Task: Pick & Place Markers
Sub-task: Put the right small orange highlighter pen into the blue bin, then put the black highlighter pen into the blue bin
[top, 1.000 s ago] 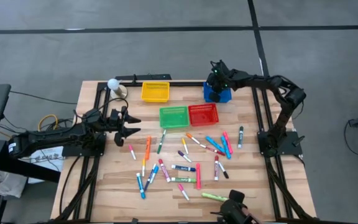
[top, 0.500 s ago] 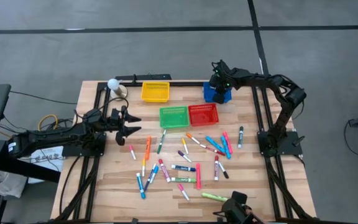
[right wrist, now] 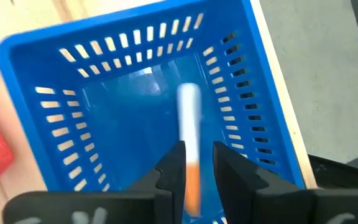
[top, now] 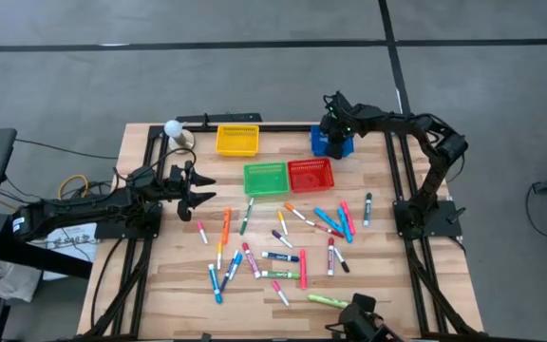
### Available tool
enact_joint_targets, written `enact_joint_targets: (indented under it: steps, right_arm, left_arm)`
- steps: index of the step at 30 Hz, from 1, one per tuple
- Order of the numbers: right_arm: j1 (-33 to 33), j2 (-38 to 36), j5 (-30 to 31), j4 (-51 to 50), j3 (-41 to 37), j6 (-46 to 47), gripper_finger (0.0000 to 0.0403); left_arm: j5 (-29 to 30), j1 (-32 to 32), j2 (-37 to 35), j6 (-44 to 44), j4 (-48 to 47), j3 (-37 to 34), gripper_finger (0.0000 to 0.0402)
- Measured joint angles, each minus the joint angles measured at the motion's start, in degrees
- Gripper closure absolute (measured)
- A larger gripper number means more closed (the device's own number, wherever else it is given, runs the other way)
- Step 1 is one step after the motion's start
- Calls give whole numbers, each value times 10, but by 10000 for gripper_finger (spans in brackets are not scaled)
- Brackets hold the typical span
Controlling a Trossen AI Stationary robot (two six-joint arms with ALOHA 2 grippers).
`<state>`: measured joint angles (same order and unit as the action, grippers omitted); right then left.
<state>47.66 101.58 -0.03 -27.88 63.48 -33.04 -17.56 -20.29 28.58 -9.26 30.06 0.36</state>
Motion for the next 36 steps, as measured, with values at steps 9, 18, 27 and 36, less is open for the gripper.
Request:
enact_joint_targets:
  steps: [9,18,27,36]
  right_arm:
    - [-14,-17,0,-15,27,44,302]
    - [-77,-114,0,-95,127,118,301]
    - [-177,-199,0,-191,140,243,301]
    - [-301,-211,0,-290,139,383,301]
  left_arm:
    - [0,0,0,0,0,0,198]
    - [0,0,0,0,0,0,198]
    - [0,0,0,0,0,0,198]
    - [0,0,0,0,0,0,198]
